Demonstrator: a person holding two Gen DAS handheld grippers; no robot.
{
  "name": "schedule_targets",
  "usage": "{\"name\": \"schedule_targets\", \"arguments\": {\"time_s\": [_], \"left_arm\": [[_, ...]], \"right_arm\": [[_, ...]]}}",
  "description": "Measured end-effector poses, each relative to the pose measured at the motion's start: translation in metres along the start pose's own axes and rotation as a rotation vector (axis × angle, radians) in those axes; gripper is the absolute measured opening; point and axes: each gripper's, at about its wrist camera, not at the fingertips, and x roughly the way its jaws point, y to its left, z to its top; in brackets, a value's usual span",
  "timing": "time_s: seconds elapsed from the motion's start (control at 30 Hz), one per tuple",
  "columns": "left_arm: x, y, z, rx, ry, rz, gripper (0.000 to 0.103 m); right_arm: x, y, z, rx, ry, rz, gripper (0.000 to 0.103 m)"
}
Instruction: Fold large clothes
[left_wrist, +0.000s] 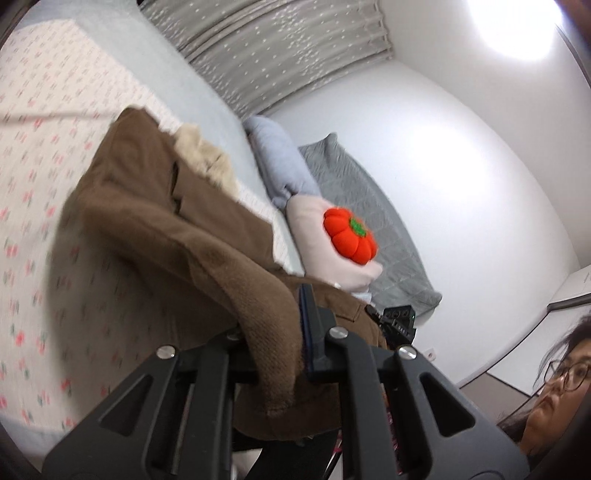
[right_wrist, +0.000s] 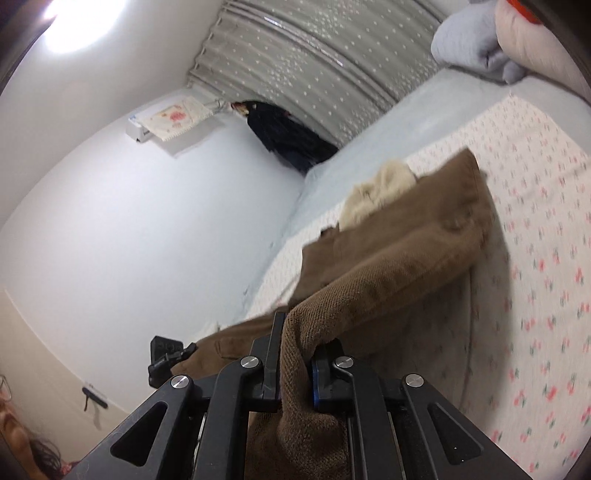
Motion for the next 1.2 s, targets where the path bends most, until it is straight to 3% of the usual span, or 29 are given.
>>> {"name": "schedule_targets", "arguments": {"time_s": [0.4,0.57,0.7,0.83,0.97,1.0,1.07,1.17,1.2], "left_arm": [[0.057,0.006,0.140,0.006,-0.181,0.064,0.015],[0.098,0.044,0.197,-0.013,-0.225,0.140,0.015],[0.133,0.097,0.237,-0.074,-0.245,0.227,0.015],[0.163,0.168,0.255,-0.187,-0.261,0.322,0.015],[0.196,0.244,0.248,-0.352,-0.193,0.446,0.018],[0.197,0.256,0.245,-0.376,-0.215,0.447,0.019],[0.195,0.263,0.243,-0.405,-0.244,0.408,0.020],[0.195,0.258,0.248,-0.397,-0.208,0.423,0.023],[0.195,0.254,0.250,-0.379,-0.195,0.436,0.030]], "right_arm": [[0.038,-0.027,0.127,0.066,-0.127,-0.037,0.010],[0.075,-0.079,0.175,0.155,-0.155,-0.092,0.010],[0.108,-0.132,0.205,0.254,-0.158,-0.139,0.010],[0.150,-0.190,0.223,0.338,-0.123,-0.213,0.013],[0.185,-0.245,0.222,0.469,-0.069,-0.234,0.018],[0.188,-0.252,0.223,0.476,-0.067,-0.254,0.021],[0.189,-0.256,0.227,0.443,-0.066,-0.290,0.025],[0.186,-0.253,0.236,0.379,-0.036,-0.302,0.027],[0.184,-0.248,0.239,0.348,-0.029,-0.320,0.030]]}}
